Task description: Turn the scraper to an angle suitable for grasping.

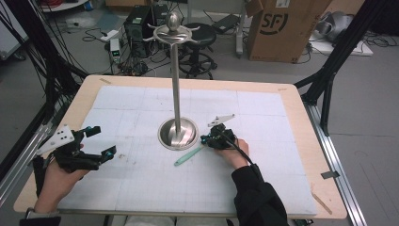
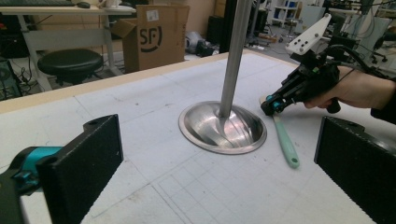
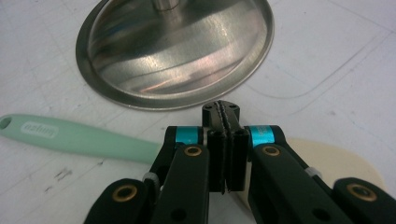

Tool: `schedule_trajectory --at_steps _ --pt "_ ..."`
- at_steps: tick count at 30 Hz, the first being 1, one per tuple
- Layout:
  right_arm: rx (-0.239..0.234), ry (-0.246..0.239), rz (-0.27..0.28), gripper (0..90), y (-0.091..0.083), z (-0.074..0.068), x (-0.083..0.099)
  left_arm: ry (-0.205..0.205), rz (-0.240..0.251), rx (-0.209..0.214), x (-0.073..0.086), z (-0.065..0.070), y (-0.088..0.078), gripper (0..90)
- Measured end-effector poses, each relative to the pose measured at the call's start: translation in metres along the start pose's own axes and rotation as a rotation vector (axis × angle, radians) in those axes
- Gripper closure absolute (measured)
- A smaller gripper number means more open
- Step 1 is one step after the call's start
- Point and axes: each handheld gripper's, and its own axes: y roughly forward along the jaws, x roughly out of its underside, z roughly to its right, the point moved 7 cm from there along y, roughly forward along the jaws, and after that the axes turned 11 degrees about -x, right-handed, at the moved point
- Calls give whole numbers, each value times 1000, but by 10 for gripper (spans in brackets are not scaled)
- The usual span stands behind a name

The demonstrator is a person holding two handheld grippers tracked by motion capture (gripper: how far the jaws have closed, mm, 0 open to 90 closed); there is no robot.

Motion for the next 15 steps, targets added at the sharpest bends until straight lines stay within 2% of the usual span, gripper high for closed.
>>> schedule_trajectory --at_steps 5,7,9,10,15 --pt "-19 41 31 899 -7 -3 9 1 -4 3 1 1 4 17" --pt "-22 65 26 899 -12 -4 14 4 -8 9 1 1 6 17" --pt "-4 52 5 899 -16 -9 17 2 -9 12 1 2 8 17" --pt "13 23 7 900 -18 -12 19 5 -11 19 1 3 10 17" --pt "-11 46 18 900 -28 -18 32 9 -12 30 0 6 15 17"
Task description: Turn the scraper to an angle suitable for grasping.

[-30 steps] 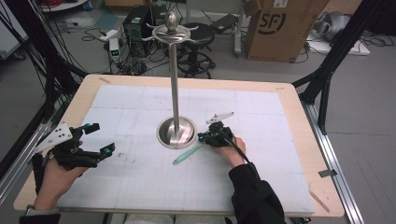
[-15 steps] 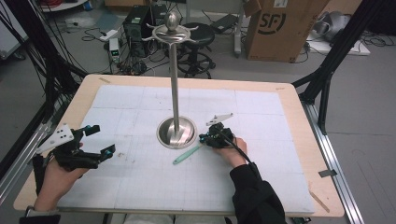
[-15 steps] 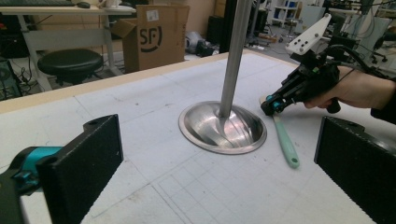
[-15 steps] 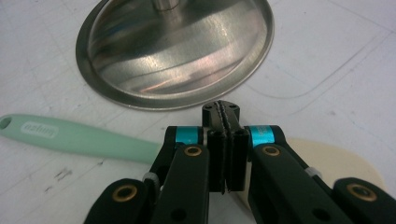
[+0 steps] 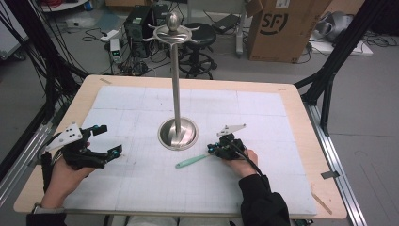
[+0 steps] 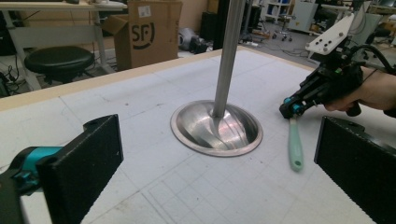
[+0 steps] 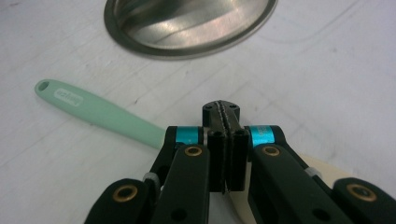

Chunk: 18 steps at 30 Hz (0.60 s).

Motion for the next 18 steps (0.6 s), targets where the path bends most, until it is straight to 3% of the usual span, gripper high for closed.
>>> schedule_trajectory --at_steps 9,15,18 --pt "29 -2 -19 900 -14 -16 17 1 -7 20 -2 4 13 17" --pt "10 30 11 900 -27 -26 34 -4 3 30 -6 6 19 17" --pt "16 14 17 900 -30 -29 37 -4 6 34 -7 7 21 17"
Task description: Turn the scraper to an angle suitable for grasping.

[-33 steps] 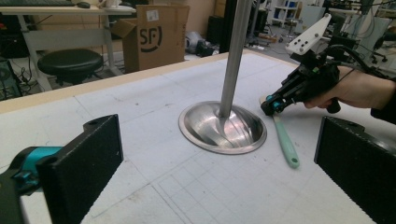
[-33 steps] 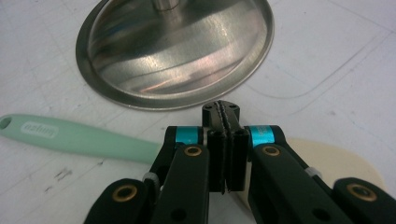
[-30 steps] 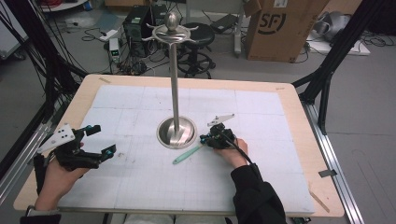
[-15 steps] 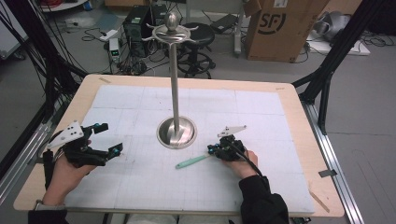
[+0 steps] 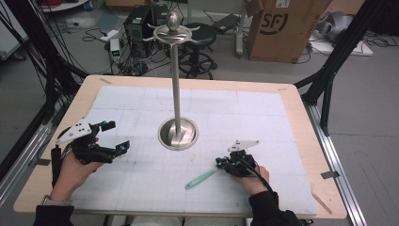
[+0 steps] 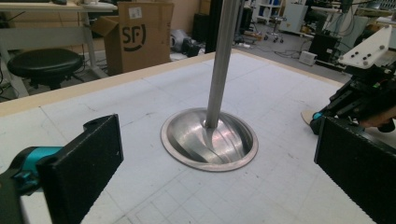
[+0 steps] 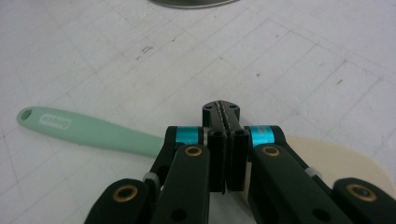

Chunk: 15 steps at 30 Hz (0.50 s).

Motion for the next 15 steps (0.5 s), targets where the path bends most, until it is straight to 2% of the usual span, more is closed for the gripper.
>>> schedule_trajectory --at_steps 2,3,6,11,15 --pt "6 -11 -6 900 0 -1 0 6 -5 4 0 1 2 17" --pt "35 -35 -21 900 1 -3 -2 8 -8 6 0 2 3 17" --pt "68 -74 -35 900 1 -6 -3 8 -12 9 -1 4 5 17" --pt "8 -74 17 900 -6 -20 -6 8 0 11 -4 2 6 17" --pt "-22 -78 -17 900 -5 -32 3 -8 4 -4 -5 -3 7 17"
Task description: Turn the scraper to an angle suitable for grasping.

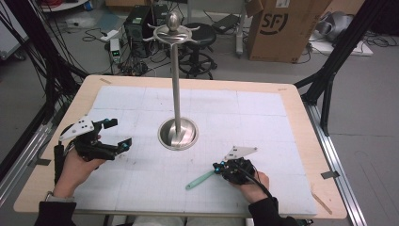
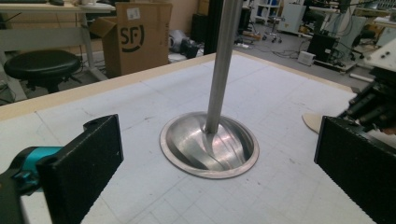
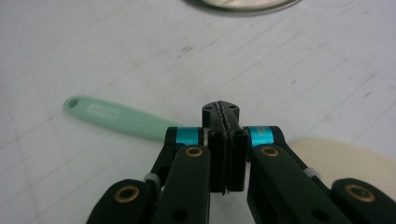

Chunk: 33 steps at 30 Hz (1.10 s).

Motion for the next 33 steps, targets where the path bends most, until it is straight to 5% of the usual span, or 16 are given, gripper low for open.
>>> schedule_trajectory --at_steps 12,26,33 --pt "-40 -46 -49 900 13 -19 4 17 -9 -2 -1 2 3 17" --pt "16 -98 -26 900 45 -8 -26 24 -12 -15 1 1 -3 17" --pt "-7 -85 -1 900 50 3 -37 25 -20 -21 4 0 -7 17"
